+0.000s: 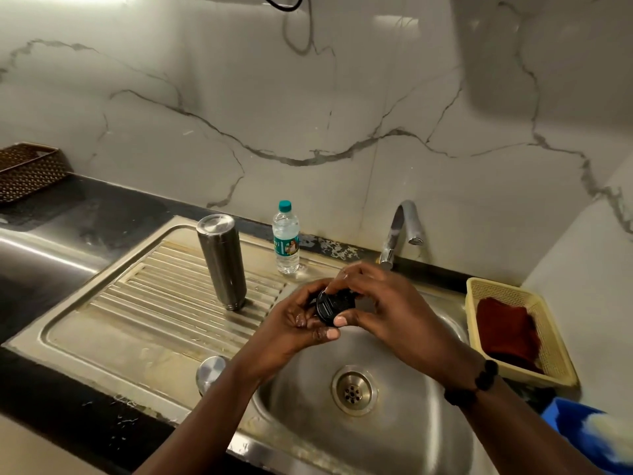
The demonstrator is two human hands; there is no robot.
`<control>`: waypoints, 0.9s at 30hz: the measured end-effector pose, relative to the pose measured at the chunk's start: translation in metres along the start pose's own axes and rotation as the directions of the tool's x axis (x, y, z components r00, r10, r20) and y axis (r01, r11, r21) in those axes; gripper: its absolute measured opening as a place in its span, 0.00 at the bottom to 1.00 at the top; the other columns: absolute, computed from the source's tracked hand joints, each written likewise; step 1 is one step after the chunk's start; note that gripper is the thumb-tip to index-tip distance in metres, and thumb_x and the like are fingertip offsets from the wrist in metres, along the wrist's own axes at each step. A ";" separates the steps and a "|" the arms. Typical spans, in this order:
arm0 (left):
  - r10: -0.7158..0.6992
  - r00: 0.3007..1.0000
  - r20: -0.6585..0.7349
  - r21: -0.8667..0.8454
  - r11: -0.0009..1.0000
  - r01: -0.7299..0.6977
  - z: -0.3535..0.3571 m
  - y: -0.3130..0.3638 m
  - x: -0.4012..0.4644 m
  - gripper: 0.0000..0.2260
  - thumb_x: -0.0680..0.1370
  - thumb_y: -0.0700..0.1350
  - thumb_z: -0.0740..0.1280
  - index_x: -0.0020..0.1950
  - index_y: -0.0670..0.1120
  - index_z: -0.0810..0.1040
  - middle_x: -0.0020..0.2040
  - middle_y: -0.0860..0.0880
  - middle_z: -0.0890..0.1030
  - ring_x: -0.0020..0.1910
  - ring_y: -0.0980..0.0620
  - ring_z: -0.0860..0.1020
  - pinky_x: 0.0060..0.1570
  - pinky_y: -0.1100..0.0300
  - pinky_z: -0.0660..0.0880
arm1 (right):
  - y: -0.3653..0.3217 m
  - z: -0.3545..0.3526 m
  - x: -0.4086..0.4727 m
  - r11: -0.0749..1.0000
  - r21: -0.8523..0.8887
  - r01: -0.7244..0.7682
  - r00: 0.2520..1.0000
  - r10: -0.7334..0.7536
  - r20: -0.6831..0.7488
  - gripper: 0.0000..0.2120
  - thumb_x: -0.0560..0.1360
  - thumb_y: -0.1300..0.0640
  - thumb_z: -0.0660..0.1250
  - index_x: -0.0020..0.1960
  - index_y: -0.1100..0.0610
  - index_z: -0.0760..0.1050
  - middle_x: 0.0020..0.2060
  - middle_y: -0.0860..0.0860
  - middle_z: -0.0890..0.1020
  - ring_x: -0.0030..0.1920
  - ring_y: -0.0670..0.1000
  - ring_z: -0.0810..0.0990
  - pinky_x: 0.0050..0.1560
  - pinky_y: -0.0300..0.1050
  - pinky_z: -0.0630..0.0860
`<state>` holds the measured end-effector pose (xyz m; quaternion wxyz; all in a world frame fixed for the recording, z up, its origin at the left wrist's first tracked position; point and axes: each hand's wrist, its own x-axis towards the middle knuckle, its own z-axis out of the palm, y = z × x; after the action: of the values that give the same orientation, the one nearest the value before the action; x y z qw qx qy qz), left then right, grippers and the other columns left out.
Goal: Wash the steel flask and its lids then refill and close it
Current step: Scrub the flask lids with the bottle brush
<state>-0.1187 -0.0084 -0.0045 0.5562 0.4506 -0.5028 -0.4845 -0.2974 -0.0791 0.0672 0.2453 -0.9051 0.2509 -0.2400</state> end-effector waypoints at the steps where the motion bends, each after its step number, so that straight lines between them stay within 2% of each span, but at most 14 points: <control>1: 0.023 0.999 -0.029 0.002 1.000 -0.023 0.002 0.001 0.001 0.29 0.71 0.31 0.74 0.69 0.46 0.72 0.64 0.47 0.80 0.66 0.49 0.78 0.62 0.57 0.75 | -0.001 0.001 0.000 1.000 0.001 0.018 0.999 -0.018 -0.028 0.16 0.72 0.57 0.74 0.59 0.50 0.79 0.55 0.44 0.76 0.58 0.44 0.74 0.56 0.40 0.74; 3: 0.075 0.993 -0.086 0.018 0.997 -0.074 0.005 0.003 0.003 0.28 0.70 0.31 0.74 0.67 0.46 0.73 0.61 0.49 0.82 0.64 0.50 0.79 0.60 0.59 0.76 | -0.003 0.005 -0.001 0.999 0.027 0.031 0.995 -0.029 -0.100 0.17 0.72 0.58 0.75 0.60 0.51 0.79 0.56 0.44 0.77 0.59 0.44 0.75 0.58 0.41 0.74; 6: 0.137 0.975 -0.177 0.016 0.991 -0.136 0.005 0.003 0.005 0.29 0.68 0.30 0.75 0.66 0.46 0.72 0.61 0.49 0.81 0.63 0.48 0.79 0.60 0.58 0.76 | -0.006 0.010 -0.001 0.995 0.095 -0.006 0.979 0.025 -0.200 0.20 0.71 0.57 0.75 0.61 0.52 0.76 0.57 0.44 0.77 0.58 0.42 0.76 0.56 0.40 0.76; 9: 0.178 0.962 -0.206 0.051 0.984 -0.171 0.005 0.003 0.005 0.29 0.69 0.32 0.76 0.66 0.46 0.71 0.62 0.48 0.79 0.65 0.48 0.78 0.61 0.56 0.76 | -0.010 0.012 -0.001 0.996 0.094 0.002 0.976 0.018 -0.215 0.20 0.71 0.57 0.75 0.62 0.52 0.77 0.58 0.44 0.76 0.59 0.40 0.74 0.57 0.30 0.72; 13: 0.220 0.948 -0.231 0.059 0.975 -0.212 0.006 0.004 0.005 0.29 0.69 0.33 0.77 0.65 0.48 0.71 0.61 0.48 0.79 0.63 0.49 0.78 0.58 0.58 0.77 | -0.016 0.012 -0.002 0.999 0.047 -0.004 0.980 0.013 -0.198 0.21 0.72 0.56 0.75 0.64 0.50 0.78 0.60 0.44 0.75 0.62 0.39 0.71 0.60 0.26 0.66; 16: 0.247 0.938 -0.245 0.022 0.968 -0.249 0.009 0.005 0.005 0.28 0.68 0.38 0.77 0.65 0.50 0.71 0.62 0.48 0.78 0.63 0.48 0.78 0.58 0.58 0.77 | -0.019 0.013 -0.001 0.998 0.061 -0.015 0.984 0.026 -0.174 0.23 0.72 0.54 0.75 0.65 0.49 0.76 0.61 0.44 0.74 0.63 0.41 0.71 0.61 0.29 0.68; 18: 0.257 0.938 -0.234 0.012 0.965 -0.262 0.012 0.005 0.005 0.28 0.69 0.37 0.77 0.64 0.53 0.73 0.61 0.50 0.79 0.63 0.49 0.78 0.59 0.59 0.76 | -0.018 0.015 0.000 0.996 0.081 -0.021 0.981 0.036 -0.190 0.24 0.71 0.53 0.76 0.65 0.50 0.75 0.60 0.44 0.74 0.62 0.42 0.72 0.61 0.34 0.71; 22: 0.281 0.930 -0.239 0.088 0.960 -0.267 0.014 0.003 0.006 0.27 0.70 0.36 0.77 0.66 0.48 0.73 0.61 0.50 0.80 0.64 0.49 0.78 0.60 0.60 0.75 | -0.021 0.020 0.001 0.986 0.136 -0.091 0.953 0.126 -0.275 0.22 0.70 0.53 0.77 0.61 0.49 0.76 0.55 0.42 0.73 0.57 0.40 0.74 0.55 0.27 0.70; 24: 0.317 0.915 -0.248 0.148 0.946 -0.287 0.015 0.002 0.006 0.26 0.70 0.42 0.76 0.66 0.51 0.74 0.61 0.51 0.81 0.63 0.50 0.79 0.61 0.61 0.75 | -0.022 0.020 0.002 0.983 0.142 -0.116 0.952 0.151 -0.267 0.22 0.68 0.53 0.78 0.61 0.50 0.77 0.53 0.43 0.73 0.55 0.39 0.73 0.52 0.25 0.67; 27: 0.411 0.873 -0.261 0.326 0.889 -0.321 0.015 0.001 0.006 0.23 0.71 0.48 0.72 0.65 0.53 0.74 0.60 0.54 0.81 0.62 0.51 0.79 0.60 0.62 0.75 | -0.025 0.018 0.003 0.977 0.165 -0.137 0.957 0.174 -0.233 0.23 0.67 0.52 0.79 0.59 0.50 0.76 0.52 0.42 0.72 0.53 0.36 0.72 0.51 0.24 0.67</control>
<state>-0.1331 -0.0147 -0.0020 0.6457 0.4916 -0.5433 -0.2150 -0.2769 -0.0562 0.0688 0.2963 -0.8253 0.3316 -0.3481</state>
